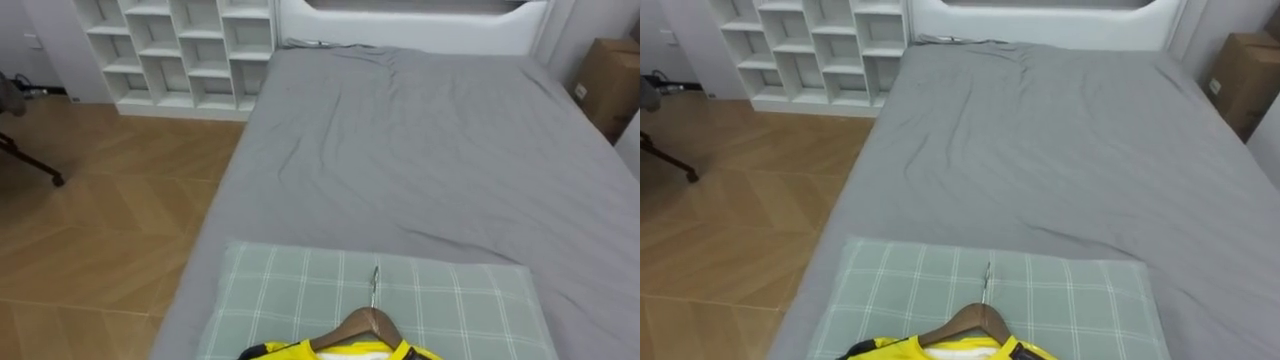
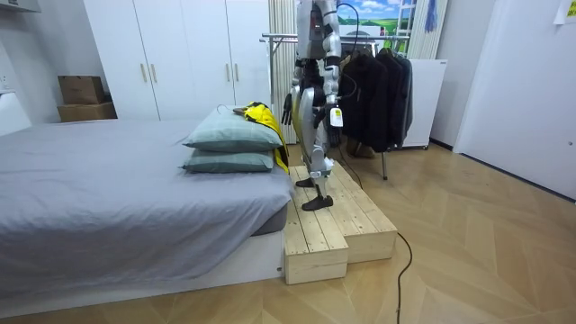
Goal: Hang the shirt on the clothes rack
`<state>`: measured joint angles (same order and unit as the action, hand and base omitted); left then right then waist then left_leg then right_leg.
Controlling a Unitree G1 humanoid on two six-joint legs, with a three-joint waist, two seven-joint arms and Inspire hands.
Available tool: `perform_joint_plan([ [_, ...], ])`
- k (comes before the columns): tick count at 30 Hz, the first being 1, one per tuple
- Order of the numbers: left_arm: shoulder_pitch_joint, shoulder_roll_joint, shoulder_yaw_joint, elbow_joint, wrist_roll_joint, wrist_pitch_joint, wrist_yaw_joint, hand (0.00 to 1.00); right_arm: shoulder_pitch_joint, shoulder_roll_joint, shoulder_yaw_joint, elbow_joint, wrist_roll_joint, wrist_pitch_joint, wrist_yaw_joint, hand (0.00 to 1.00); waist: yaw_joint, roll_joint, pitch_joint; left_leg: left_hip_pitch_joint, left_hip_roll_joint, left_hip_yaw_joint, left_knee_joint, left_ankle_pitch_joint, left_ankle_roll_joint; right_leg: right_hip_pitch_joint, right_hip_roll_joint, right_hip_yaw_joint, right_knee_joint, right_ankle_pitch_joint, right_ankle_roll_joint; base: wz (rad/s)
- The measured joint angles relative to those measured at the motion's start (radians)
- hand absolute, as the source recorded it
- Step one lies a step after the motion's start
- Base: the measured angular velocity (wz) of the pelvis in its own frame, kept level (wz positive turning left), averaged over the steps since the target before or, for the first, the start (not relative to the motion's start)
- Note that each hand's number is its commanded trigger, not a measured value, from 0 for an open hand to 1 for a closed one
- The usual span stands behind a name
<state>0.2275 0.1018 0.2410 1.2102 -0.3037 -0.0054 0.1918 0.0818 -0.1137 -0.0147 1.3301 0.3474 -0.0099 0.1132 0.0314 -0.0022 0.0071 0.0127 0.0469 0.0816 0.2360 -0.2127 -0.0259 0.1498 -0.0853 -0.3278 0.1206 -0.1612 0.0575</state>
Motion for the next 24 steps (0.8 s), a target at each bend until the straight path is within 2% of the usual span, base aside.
perform_joint_plan([
  [2, 0.002, 0.0, 0.018, -0.03, 0.0, -0.01, 0.015, 0.0, 0.006, -0.001, -0.008, -0.002, -0.004, -0.001, 0.0, 0.0, 0.001, 0.002, 0.001, 0.01, 0.0, -0.001, -0.003, 0.0, 0.0, 0.008, 0.0, 0.0, 0.0, 0.0, 0.0, 0.0],
  [6, 0.002, 0.004, 0.054, -0.079, 0.013, -0.036, 0.041, 0.0, -0.003, -0.013, -0.03, -0.002, -0.05, -0.001, 0.01, 0.0, 0.004, 0.008, -0.0034, 0.014, -0.001, 0.002, -0.003, 0.0, 0.0, 0.01, 0.0, 0.001, 0.0, 0.0, 0.0, -0.02],
  [13, 0.017, 0.019, 0.054, -0.158, 0.091, -0.077, 0.116, 0.0, -0.002, -0.03, -0.029, -0.002, -0.064, -0.004, 0.011, 0.0, 0.005, 0.008, -0.0035, 0.022, -0.002, -0.006, -0.002, 0.001, 0.0, 0.024, 0.0, 0.001, -0.001, 0.0, 0.0, 0.03],
  [16, 0.018, 0.019, 0.057, -0.198, 0.17, -0.092, 0.169, 0.0, 0.0, -0.031, -0.033, -0.001, -0.065, -0.011, 0.008, 0.0, 0.005, 0.01, -0.0034, 0.022, -0.003, -0.006, -0.001, 0.001, 0.0, 0.024, 0.001, 0.025, -0.001, 0.0, 0.0, 0.0],
  [19, 0.011, 0.019, 0.058, -0.231, 0.249, -0.13, 0.242, 0.0, 0.0, -0.031, -0.046, -0.002, -0.065, -0.013, 0.001, 0.0, 0.003, 0.014, -0.0037, 0.018, -0.004, -0.007, 0.002, 0.001, 0.0, 0.023, 0.0, 0.016, -0.001, 0.0, 0.0, 0.01],
  [24, -0.008, 0.02, 0.041, -0.272, 0.354, -0.168, 0.311, 0.0, -0.001, -0.031, -0.044, -0.001, -0.078, -0.031, -0.001, 0.0, 0.002, 0.013, -0.0041, 0.017, -0.006, -0.016, 0.0, 0.004, 0.0, 0.024, 0.0, 0.011, -0.002, 0.0, 0.0, 0.04],
])
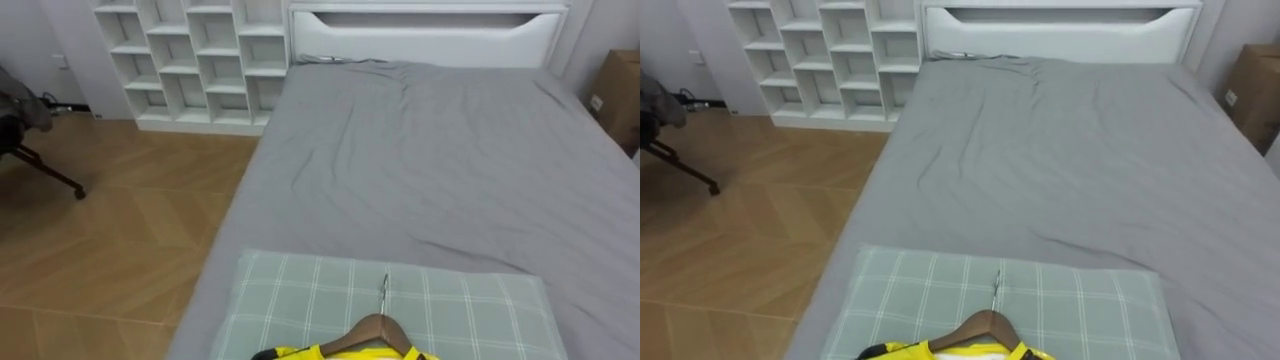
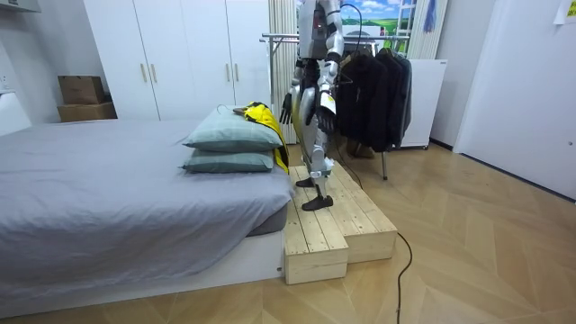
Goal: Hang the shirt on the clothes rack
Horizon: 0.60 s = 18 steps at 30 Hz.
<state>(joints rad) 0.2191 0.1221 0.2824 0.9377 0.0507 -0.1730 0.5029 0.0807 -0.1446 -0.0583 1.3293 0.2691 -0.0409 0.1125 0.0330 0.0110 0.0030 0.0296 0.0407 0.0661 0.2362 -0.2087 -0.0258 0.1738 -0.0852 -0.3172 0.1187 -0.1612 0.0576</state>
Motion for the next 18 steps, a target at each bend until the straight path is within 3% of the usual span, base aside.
perform_joint_plan([
  [4, -0.006, 0.002, -0.046, -0.048, 0.044, -0.02, 0.041, 0.0, -0.002, 0.0, 0.0, 0.0, 0.0, -0.016, -0.001, 0.0, -0.01, -0.002, -0.0004, -0.001, 0.0, -0.001, -0.001, 0.0, 0.0, -0.001, 0.0, -0.002, -0.001, 0.0, 0.0, 0.0],
  [14, -0.01, 0.01, -0.155, -0.3, 0.376, -0.032, 0.106, 0.0, -0.007, -0.001, -0.003, -0.012, -0.028, -0.028, 0.001, 0.0, -0.031, 0.0, -0.0054, -0.011, -0.003, -0.012, -0.002, 0.002, 0.0, -0.015, 0.001, 0.012, -0.001, -0.002, 0.002, 0.02],
  [18, -0.025, 0.014, -0.189, -0.338, 0.471, -0.035, 0.125, 0.0, -0.008, -0.003, -0.002, -0.01, -0.039, -0.034, 0.0, 0.0, -0.043, 0.001, -0.0049, -0.005, -0.003, -0.014, -0.004, 0.002, 0.0, -0.016, 0.001, 0.012, -0.002, -0.002, 0.002, 0.0],
])
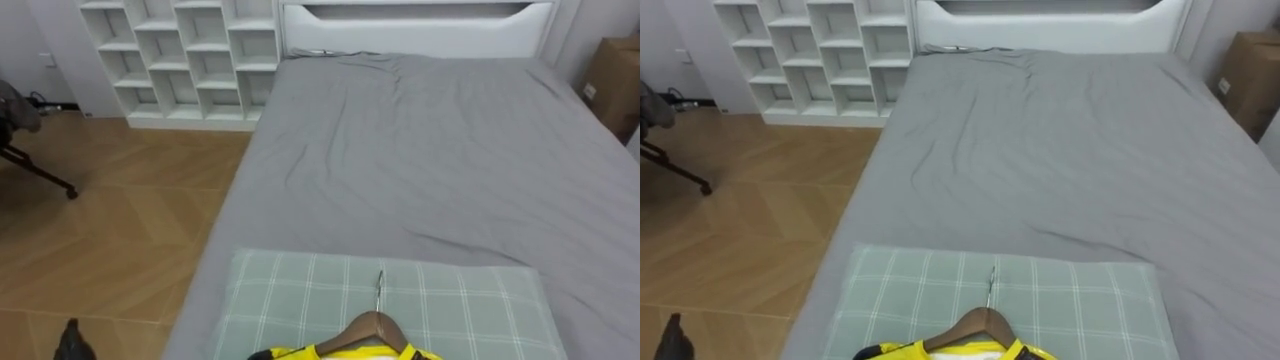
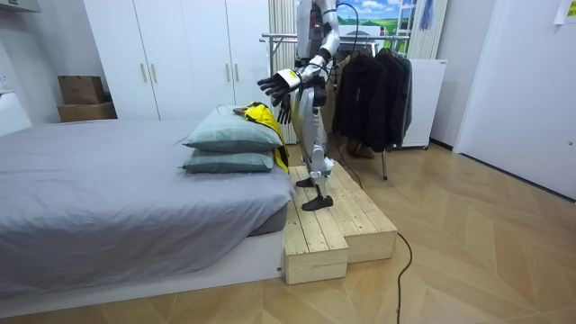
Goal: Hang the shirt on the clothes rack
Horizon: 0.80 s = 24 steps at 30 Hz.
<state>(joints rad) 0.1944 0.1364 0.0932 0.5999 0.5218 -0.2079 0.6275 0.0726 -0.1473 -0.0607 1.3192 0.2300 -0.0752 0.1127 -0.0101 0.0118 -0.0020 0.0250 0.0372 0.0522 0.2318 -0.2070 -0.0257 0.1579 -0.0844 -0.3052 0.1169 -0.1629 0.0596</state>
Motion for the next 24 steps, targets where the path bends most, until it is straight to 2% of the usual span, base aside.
perform_joint_plan([
  [8, -0.032, 0.001, -0.024, 0.0, 0.028, -0.003, 0.003, 0.0, -0.005, 0.0, 0.002, 0.002, 0.009, -0.017, 0.012, 0.0, -0.029, -0.011, 0.007, 0.002, 0.0, 0.002, -0.001, 0.0, 0.0, 0.002, 0.0, 0.002, 0.001, 0.0, 0.0, 0.0],
  [14, -0.04, 0.011, -0.064, -0.021, 0.05, -0.002, 0.021, 0.0, -0.006, -0.002, 0.0, 0.009, 0.0, -0.016, 0.008, 0.0, -0.048, -0.003, 0.0079, 0.003, 0.0, 0.002, -0.012, 0.0, 0.0, -0.001, 0.0, 0.001, 0.0, 0.0, 0.0, 0.0],
  [19, -0.064, 0.012, -0.069, -0.028, 0.147, -0.001, 0.025, 0.0, -0.009, -0.002, 0.0, 0.009, -0.005, -0.015, -0.002, 0.0, -0.058, 0.002, 0.0075, 0.004, -0.001, 0.003, -0.014, 0.0, 0.0, -0.001, 0.0, 0.004, 0.0, 0.0, 0.0, 0.0],
  [24, -0.07, 0.012, -0.107, -0.039, 0.183, -0.001, 0.045, 0.0, -0.01, -0.002, 0.002, 0.008, -0.004, -0.015, -0.015, 0.0, -0.067, 0.002, 0.007, 0.005, -0.001, 0.013, -0.011, 0.001, 0.001, -0.005, 0.0, 0.03, 0.0, 0.0, 0.0, -0.07],
])
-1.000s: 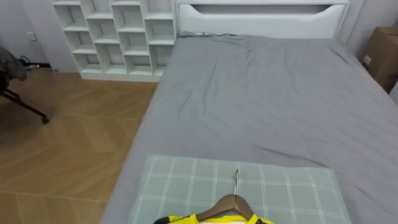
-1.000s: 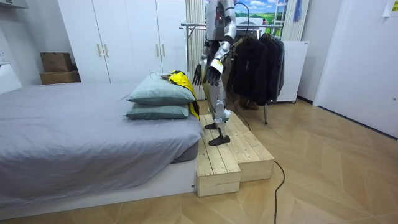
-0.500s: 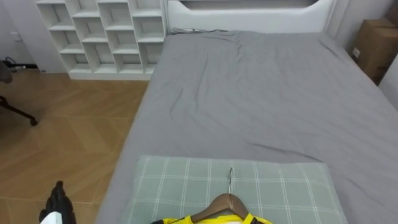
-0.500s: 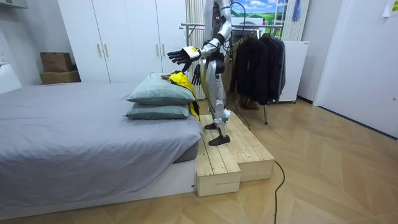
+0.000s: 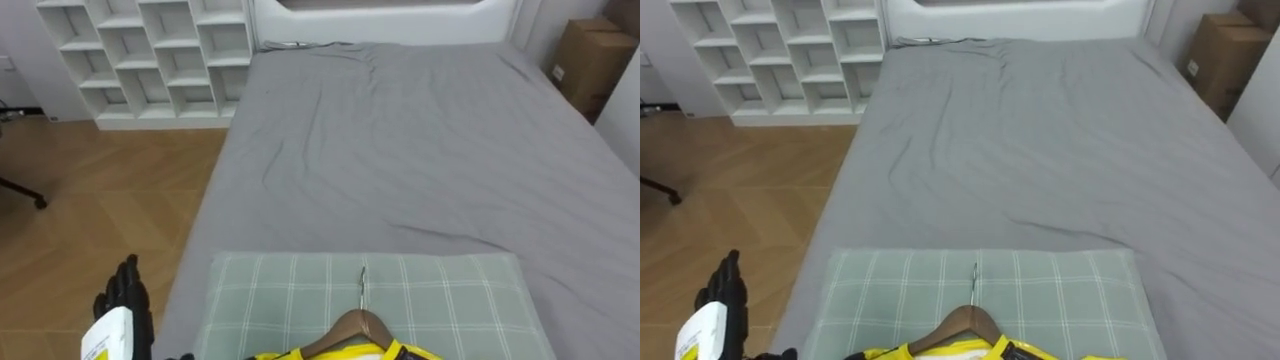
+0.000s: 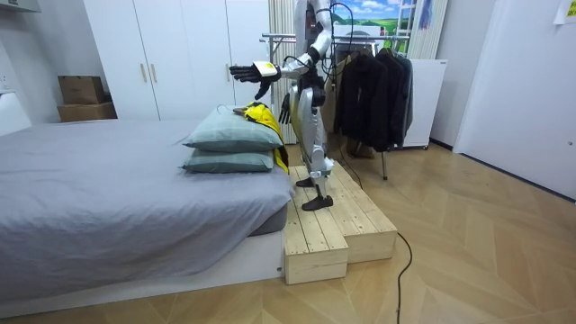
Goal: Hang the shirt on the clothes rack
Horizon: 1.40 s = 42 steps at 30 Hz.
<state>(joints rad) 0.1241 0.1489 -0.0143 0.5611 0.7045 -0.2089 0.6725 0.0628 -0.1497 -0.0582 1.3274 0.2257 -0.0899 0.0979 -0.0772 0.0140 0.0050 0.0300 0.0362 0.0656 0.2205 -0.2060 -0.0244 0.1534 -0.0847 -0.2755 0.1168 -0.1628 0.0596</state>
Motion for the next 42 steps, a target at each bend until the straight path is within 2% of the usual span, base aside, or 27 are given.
perform_joint_plan([
  [8, -0.005, 0.003, -0.05, 0.0, 0.047, 0.002, 0.016, 0.0, 0.007, -0.001, 0.0, -0.008, 0.0, 0.0, -0.022, 0.0, -0.005, -0.002, -0.0018, -0.002, 0.0, 0.005, 0.0, 0.0, 0.0, -0.012, 0.0, 0.005, 0.0, 0.0, 0.0, -0.04],
  [13, -0.005, 0.007, -0.071, 0.0, 0.084, 0.008, 0.016, 0.0, 0.006, 0.0, 0.0, -0.009, -0.006, 0.0, -0.02, 0.0, -0.011, -0.01, -0.0055, -0.001, 0.0, 0.004, 0.0, 0.0, 0.0, -0.014, 0.0, 0.016, 0.0, 0.0, 0.0, -0.02],
  [17, -0.005, 0.013, -0.128, 0.011, 0.1, 0.019, 0.012, 0.0, 0.005, 0.001, 0.01, -0.01, -0.005, 0.0, -0.019, 0.0, -0.015, -0.019, -0.0048, 0.0, -0.001, 0.003, 0.0, 0.0, 0.0, -0.012, 0.0, 0.024, 0.001, 0.0, 0.0, -0.01],
  [21, -0.005, 0.012, -0.163, 0.035, 0.098, 0.057, -0.053, 0.0, 0.004, 0.001, 0.017, -0.012, -0.006, 0.004, -0.019, 0.0, -0.032, -0.022, -0.0036, -0.002, -0.001, 0.005, 0.001, 0.0, 0.0, -0.01, 0.0, 0.026, 0.002, 0.0, 0.0, 0.0],
  [27, -0.005, 0.01, -0.168, 0.041, 0.099, 0.077, -0.099, 0.0, 0.003, 0.001, 0.016, -0.012, -0.007, 0.004, -0.02, 0.0, -0.036, -0.022, -0.0035, 0.0, 0.0, 0.012, -0.001, 0.0, 0.0, -0.012, -0.001, 0.03, 0.002, 0.0, 0.0, -0.02],
  [31, -0.004, 0.007, -0.192, 0.041, 0.105, 0.081, -0.121, 0.0, 0.001, 0.003, 0.016, -0.012, -0.014, 0.003, -0.022, 0.0, -0.037, -0.022, -0.0033, 0.004, 0.0, 0.014, -0.016, 0.001, 0.0, -0.01, -0.001, 0.03, 0.002, 0.0, 0.0, 0.0],
  [39, -0.002, 0.006, -0.328, 0.045, 0.154, 0.085, -0.167, 0.0, -0.006, 0.003, 0.039, -0.012, -0.031, -0.006, -0.052, 0.0, -0.044, -0.021, -0.0028, 0.017, 0.0, 0.015, -0.023, 0.005, 0.001, -0.007, -0.001, 0.032, 0.002, 0.0, 0.0, 0.0],
  [42, -0.002, 0.005, -0.346, 0.064, 0.163, 0.086, -0.179, 0.0, -0.01, 0.008, 0.039, -0.012, -0.031, -0.006, -0.064, 0.0, -0.056, -0.021, -0.0024, 0.017, -0.001, 0.015, -0.023, 0.005, 0.001, -0.007, -0.001, 0.032, 0.002, 0.0, 0.0, 0.0],
])
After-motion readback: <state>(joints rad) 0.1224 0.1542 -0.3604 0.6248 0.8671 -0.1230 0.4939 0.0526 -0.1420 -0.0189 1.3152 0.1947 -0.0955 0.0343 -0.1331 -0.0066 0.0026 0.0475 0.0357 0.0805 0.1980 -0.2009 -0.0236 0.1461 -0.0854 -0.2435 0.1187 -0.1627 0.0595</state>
